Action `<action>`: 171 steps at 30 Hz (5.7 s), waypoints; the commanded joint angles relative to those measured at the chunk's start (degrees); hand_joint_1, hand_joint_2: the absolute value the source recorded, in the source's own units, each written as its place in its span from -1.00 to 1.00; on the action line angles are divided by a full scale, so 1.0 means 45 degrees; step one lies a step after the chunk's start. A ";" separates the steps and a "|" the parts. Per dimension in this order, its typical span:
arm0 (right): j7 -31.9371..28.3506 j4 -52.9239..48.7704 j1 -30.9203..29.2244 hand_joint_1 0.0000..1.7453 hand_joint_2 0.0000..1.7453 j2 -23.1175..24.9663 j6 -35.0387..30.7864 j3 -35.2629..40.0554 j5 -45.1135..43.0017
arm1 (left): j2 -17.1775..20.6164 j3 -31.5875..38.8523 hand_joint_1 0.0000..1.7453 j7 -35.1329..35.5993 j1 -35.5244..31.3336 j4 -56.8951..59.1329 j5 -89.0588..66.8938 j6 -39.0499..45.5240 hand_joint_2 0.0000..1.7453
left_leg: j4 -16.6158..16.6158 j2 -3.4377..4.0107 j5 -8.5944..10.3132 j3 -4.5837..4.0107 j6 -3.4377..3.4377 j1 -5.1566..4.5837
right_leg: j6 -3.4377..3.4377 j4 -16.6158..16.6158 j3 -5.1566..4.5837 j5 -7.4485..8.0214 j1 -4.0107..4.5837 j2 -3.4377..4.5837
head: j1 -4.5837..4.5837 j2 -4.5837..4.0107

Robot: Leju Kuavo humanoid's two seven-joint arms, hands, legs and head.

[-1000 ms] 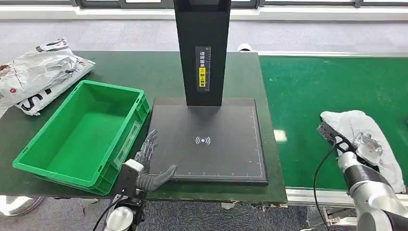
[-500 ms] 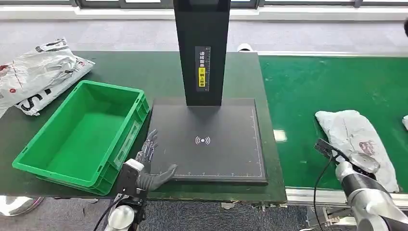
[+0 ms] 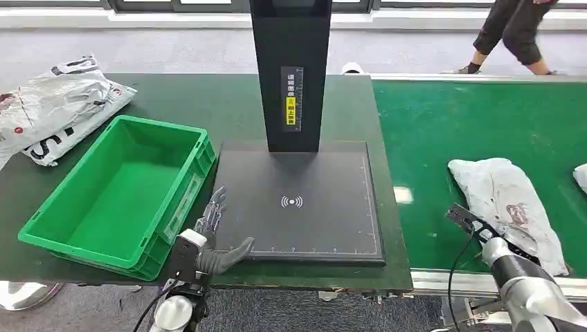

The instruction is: Moved the parcel from conveyor to table for the left to box.

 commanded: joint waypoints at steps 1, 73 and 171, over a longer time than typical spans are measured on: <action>-0.0414 0.0781 0.0063 1.00 1.00 0.0283 0.0022 -0.1466 -0.0313 | 0.0291 -0.0104 -1.00 0.0017 -0.0223 0.0547 0.0034 -0.0089 1.00 | -0.0020 0.0004 -0.0001 0.0042 -0.0008 0.0012 | -0.0011 -0.0029 0.0048 0.0003 0.0014 -0.0001 | 0.0000 0.0000; -0.6799 -1.1066 0.3322 1.00 1.00 0.3836 -0.1790 0.2866 -0.9564 | -0.0839 0.0687 -1.00 0.0417 -0.0808 0.0862 -0.1258 -0.0157 1.00 | -0.0031 -0.0002 -0.0008 0.0065 -0.0036 0.0040 | -0.0038 -0.0026 0.0069 -0.0020 0.0042 -0.0011 | 0.0000 0.0000; -0.6684 -1.0951 0.4321 -1.00 -1.00 0.3935 -0.0901 0.6900 -1.1623 | -0.0762 0.0285 -1.00 0.0699 -0.0325 0.0239 -0.0991 -0.0047 1.00 | -0.0023 0.0003 -0.0012 0.0063 -0.0033 0.0046 | -0.0033 -0.0021 0.0062 -0.0035 0.0045 -0.0002 | 0.0000 0.0000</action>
